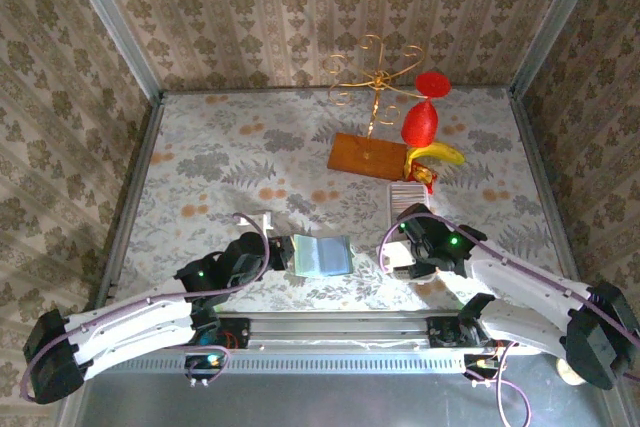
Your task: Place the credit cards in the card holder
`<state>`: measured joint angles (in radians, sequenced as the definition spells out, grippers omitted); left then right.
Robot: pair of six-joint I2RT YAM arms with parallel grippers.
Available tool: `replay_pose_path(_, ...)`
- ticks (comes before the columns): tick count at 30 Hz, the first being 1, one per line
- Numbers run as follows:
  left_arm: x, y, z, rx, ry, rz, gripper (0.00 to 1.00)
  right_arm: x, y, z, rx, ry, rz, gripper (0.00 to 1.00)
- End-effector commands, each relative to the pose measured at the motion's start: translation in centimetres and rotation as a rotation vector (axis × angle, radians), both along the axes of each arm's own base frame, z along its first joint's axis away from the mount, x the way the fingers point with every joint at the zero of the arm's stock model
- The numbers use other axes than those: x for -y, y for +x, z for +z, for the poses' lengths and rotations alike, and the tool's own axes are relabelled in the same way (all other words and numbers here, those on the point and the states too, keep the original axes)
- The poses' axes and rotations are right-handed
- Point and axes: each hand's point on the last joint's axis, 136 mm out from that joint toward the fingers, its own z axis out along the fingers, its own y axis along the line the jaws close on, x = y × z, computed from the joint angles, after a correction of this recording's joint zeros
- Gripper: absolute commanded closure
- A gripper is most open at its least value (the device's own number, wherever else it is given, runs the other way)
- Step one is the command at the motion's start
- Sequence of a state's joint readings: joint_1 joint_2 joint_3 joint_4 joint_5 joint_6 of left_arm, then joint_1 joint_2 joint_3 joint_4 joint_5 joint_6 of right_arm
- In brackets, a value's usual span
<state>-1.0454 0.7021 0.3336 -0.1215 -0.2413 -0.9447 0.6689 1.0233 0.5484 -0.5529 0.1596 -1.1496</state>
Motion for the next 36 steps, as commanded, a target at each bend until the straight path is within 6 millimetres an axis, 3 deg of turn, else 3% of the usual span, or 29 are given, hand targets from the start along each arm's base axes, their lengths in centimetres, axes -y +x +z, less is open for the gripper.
replay_pose_path(1,0.1,-0.2,-0.6,-0.006,0.006,-0.020,0.90,0.1,0.9,0.6,0.055,-0.009,-0.017,0.22)
replay_pose_path(22,0.5,-0.7,-1.2,-0.036,-0.016,-0.030,0.94,0.6,-0.8,1.3,0.045,0.002,-0.005,0.71)
replay_pose_path(36,1.1,-0.9,-1.1,-0.043,-0.015,-0.045,0.95,0.9,-1.0,2.0,0.076,0.029,-0.026,0.82)
